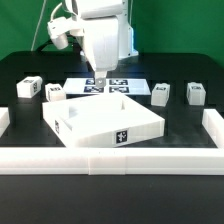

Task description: Assemble one leg

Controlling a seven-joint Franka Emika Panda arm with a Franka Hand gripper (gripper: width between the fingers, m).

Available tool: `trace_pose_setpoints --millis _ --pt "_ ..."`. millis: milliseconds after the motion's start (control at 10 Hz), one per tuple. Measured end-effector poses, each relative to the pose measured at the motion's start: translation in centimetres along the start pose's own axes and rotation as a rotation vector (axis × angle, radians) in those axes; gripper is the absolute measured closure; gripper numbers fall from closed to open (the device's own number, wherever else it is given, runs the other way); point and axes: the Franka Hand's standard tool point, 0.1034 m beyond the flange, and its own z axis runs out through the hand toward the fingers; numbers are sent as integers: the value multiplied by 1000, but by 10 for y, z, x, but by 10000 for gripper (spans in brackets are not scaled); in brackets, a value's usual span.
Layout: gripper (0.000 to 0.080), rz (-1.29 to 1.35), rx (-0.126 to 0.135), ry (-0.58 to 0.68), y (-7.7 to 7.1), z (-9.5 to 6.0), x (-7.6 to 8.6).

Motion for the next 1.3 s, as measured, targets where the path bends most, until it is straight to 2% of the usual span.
trace_pose_setpoints --millis 300,400,600,1100,1300 --pt "150 -22 1 0 -1 4 -1" --pt "150 -113 -17 -7 -5 18 -5" --pt "150 -139 -18 -16 -11 36 -10" --pt "150 -129 26 7 -24 65 -12" --pt "150 -92 37 11 -26 66 -12"
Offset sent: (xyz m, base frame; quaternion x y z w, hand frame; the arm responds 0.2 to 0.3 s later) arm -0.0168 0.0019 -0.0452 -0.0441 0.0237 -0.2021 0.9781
